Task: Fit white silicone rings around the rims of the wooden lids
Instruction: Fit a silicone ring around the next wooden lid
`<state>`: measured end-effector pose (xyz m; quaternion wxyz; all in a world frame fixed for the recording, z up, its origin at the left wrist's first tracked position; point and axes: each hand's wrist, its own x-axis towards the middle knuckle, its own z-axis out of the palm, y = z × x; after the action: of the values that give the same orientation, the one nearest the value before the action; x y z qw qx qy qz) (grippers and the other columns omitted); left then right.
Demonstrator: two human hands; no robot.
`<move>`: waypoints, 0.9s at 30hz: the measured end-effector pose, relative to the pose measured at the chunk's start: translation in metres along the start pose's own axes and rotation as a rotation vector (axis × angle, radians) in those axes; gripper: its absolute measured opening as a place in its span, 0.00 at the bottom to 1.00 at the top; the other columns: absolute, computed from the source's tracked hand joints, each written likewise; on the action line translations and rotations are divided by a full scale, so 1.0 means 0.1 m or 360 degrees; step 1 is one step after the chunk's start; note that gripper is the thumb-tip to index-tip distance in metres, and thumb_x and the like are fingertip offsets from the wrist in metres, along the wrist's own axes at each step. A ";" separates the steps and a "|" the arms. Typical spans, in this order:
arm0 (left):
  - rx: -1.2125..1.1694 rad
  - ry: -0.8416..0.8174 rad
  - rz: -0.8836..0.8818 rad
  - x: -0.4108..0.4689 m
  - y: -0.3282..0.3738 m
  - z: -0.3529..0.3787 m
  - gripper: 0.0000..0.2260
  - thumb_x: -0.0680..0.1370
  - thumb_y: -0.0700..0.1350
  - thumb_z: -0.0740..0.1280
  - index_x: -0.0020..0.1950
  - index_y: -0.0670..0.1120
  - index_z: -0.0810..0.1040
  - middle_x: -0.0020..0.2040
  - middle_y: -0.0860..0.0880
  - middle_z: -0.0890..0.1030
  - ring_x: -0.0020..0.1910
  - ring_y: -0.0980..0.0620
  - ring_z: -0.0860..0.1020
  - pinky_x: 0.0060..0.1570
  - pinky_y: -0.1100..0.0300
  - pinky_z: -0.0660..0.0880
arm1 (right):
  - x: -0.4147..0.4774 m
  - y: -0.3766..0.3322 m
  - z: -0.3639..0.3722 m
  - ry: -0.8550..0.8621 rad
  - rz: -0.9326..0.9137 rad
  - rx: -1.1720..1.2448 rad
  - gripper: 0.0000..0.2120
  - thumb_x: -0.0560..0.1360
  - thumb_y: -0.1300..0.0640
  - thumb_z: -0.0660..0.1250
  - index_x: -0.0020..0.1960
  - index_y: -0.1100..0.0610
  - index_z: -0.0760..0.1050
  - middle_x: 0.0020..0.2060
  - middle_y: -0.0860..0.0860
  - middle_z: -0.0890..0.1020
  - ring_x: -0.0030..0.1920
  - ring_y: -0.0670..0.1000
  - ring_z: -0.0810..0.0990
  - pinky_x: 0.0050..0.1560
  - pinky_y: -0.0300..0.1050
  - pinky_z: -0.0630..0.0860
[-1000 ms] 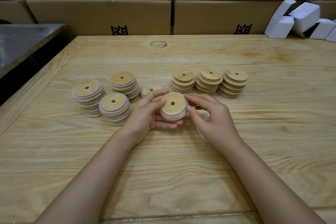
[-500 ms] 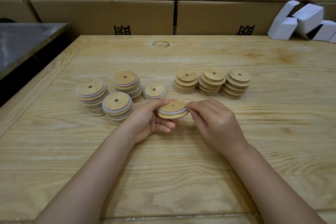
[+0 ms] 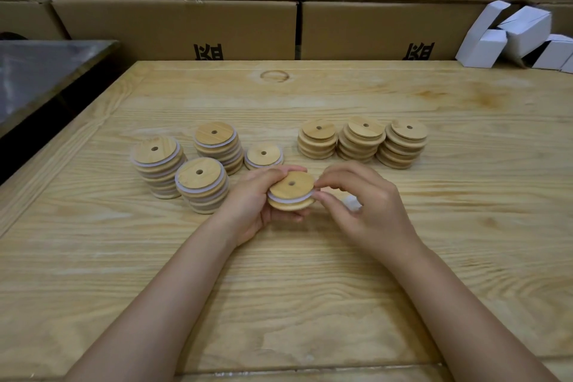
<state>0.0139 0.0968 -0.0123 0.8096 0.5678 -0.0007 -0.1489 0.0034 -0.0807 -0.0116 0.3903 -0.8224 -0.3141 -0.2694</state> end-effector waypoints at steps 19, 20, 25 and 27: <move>0.0381 0.0615 0.0685 0.05 -0.13 0.04 0.12 0.82 0.44 0.56 0.42 0.47 0.76 0.24 0.52 0.75 0.20 0.57 0.70 0.20 0.67 0.65 | 0.35 -0.06 0.23 -0.0333 0.0435 -0.0209 0.32 0.66 0.46 0.74 0.66 0.57 0.71 0.61 0.50 0.75 0.62 0.51 0.69 0.60 0.34 0.58; 0.0518 0.0731 0.0784 0.06 -0.15 0.02 0.14 0.82 0.44 0.56 0.38 0.47 0.73 0.22 0.52 0.72 0.19 0.57 0.67 0.20 0.67 0.63 | 0.45 -0.02 0.24 -0.0324 0.0464 -0.0274 0.32 0.67 0.44 0.73 0.67 0.57 0.71 0.61 0.50 0.75 0.63 0.51 0.68 0.61 0.36 0.58; 0.1128 0.0723 0.0978 0.05 -0.20 -0.03 0.16 0.76 0.47 0.58 0.27 0.51 0.63 0.23 0.54 0.65 0.25 0.58 0.62 0.29 0.57 0.61 | 0.83 0.15 0.40 -0.0535 0.0402 -0.0444 0.32 0.68 0.42 0.71 0.68 0.51 0.68 0.63 0.49 0.74 0.65 0.53 0.67 0.62 0.46 0.61; 0.1415 0.0587 0.0972 0.05 -0.22 -0.03 0.16 0.74 0.47 0.58 0.26 0.51 0.60 0.21 0.53 0.64 0.24 0.57 0.62 0.29 0.58 0.58 | 0.92 0.18 0.52 -0.0640 0.0341 -0.0570 0.32 0.69 0.42 0.70 0.69 0.50 0.67 0.63 0.49 0.73 0.65 0.53 0.67 0.61 0.49 0.60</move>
<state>0.0143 0.0912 -0.0345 0.4857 0.8446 -0.0861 0.2082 0.0874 -0.0191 0.0142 0.1950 -0.9437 -0.2438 -0.1094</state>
